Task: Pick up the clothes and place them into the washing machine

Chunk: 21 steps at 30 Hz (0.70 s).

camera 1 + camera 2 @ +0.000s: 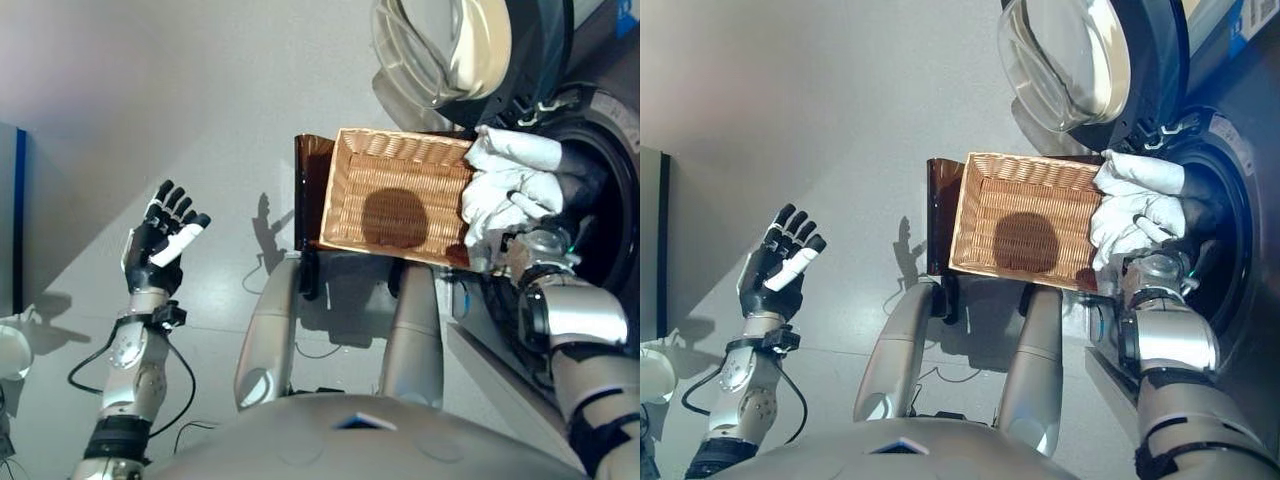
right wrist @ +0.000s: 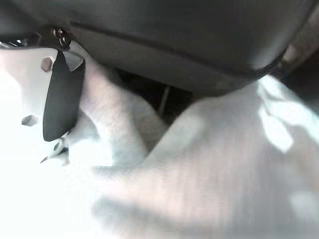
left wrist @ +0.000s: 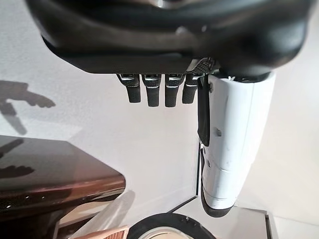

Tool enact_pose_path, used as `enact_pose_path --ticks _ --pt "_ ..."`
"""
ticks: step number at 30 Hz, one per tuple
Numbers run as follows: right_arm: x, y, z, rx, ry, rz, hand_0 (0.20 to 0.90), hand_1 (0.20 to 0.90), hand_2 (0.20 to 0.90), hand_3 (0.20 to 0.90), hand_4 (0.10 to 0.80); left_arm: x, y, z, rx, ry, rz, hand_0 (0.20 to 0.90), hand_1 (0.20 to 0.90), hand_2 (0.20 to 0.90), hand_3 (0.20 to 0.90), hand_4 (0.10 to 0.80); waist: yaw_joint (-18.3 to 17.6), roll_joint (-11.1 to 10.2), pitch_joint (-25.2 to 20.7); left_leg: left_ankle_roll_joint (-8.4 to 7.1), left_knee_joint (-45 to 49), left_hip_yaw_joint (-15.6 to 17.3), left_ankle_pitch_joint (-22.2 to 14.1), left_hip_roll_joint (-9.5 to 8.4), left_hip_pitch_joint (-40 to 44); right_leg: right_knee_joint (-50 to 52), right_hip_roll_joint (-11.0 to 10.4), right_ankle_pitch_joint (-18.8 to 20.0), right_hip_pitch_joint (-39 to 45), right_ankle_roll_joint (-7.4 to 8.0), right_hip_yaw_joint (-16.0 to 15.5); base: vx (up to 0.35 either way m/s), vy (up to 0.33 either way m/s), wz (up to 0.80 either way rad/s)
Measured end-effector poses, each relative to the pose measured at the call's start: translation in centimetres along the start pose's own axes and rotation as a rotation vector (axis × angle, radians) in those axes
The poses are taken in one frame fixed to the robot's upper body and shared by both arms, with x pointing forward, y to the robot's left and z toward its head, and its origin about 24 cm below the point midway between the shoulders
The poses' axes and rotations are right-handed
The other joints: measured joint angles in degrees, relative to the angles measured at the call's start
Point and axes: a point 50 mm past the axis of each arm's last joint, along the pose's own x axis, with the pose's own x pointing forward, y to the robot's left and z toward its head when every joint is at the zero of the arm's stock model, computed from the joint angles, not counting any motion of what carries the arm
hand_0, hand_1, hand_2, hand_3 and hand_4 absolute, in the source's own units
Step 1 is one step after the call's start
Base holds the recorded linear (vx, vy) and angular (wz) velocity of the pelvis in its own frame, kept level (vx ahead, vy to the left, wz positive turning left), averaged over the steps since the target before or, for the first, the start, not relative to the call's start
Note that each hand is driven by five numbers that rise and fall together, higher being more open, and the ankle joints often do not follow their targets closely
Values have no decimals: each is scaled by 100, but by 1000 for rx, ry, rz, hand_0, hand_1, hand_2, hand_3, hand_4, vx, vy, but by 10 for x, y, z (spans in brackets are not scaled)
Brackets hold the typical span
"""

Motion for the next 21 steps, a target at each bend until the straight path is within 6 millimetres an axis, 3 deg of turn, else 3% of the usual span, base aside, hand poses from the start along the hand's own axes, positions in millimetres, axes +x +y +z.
enact_pose_path --ticks 3,6,11,21 --pt "-4 0 -10 370 77 -50 200 200 200 200 300 0 1 0 -6 0 20 900 900 900 900 800 7 4 -3 3 -5 1 -6 -2 -7 -1 -4 -3 -6 -2 0 0 0 0" --pt "-7 2 -17 612 126 -100 200 200 200 200 300 -1 2 0 -24 0 30 900 900 900 900 800 17 11 -8 3 -13 1 -5 -4 -8 0 -6 -7 -9 -6 -1 0 0 0" --pt "-10 3 -18 751 139 -152 200 200 200 200 300 -1 2 -1 -35 2 31 900 900 900 900 800 37 55 -37 4 -13 3 -6 -12 -10 3 -14 -10 -10 -3 0 0 0 0" --pt "-8 4 10 901 128 -241 200 200 200 200 300 -6 5 -3 -20 23 26 900 900 900 900 800 54 210 -143 16 -77 6 2 -45 -12 8 -62 -45 -16 9 -6 10 -16 2"
